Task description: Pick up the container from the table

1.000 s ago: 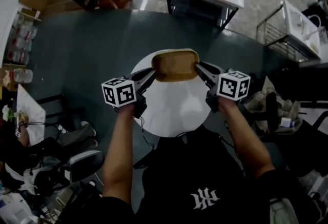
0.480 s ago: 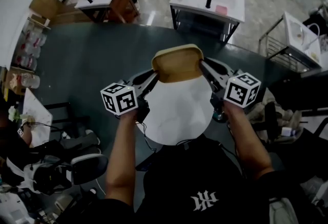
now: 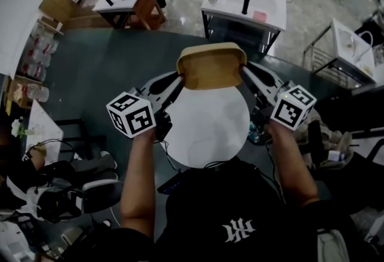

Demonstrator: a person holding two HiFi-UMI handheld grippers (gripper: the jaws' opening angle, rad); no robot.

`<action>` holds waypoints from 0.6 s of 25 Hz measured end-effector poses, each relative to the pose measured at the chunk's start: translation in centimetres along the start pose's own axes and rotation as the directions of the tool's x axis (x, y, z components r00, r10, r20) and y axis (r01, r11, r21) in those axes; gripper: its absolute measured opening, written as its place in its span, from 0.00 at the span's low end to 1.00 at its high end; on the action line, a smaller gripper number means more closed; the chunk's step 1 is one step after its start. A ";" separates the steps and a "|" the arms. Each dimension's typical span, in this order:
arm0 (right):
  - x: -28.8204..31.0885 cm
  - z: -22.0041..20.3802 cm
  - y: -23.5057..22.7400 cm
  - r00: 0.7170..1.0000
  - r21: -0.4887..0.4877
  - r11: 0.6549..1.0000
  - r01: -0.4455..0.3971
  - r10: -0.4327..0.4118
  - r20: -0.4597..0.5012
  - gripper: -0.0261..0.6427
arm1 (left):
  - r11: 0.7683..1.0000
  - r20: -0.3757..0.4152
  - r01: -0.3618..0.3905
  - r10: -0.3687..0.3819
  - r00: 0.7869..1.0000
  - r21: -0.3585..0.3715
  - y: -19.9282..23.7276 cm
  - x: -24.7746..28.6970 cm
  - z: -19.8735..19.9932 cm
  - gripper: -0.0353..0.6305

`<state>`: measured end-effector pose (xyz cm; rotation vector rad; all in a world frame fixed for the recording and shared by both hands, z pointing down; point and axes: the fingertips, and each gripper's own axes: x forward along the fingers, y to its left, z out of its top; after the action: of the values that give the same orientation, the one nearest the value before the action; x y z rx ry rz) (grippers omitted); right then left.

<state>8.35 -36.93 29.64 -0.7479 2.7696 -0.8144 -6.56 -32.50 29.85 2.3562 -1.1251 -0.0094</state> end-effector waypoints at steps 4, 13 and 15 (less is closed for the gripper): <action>-0.2 1.6 1.6 1.000 -0.036 0.999 -0.023 0.024 0.018 0.16 | 0.999 0.026 0.000 -0.001 1.000 0.045 -1.4 -0.9 2.1 0.11; -0.4 2.9 5.0 0.996 -0.077 0.994 -0.072 0.075 0.041 0.16 | 0.994 0.066 -0.007 0.000 0.998 0.109 -3.7 -3.6 4.8 0.12; -0.7 3.0 5.4 0.995 -0.078 0.994 -0.081 0.084 0.044 0.16 | 0.992 0.078 -0.008 -0.002 0.997 0.128 -4.4 -4.0 5.3 0.12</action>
<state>7.57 -34.04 24.22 -0.6516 2.7826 -0.6703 -7.19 -29.77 22.42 2.4866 -1.1986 -0.0295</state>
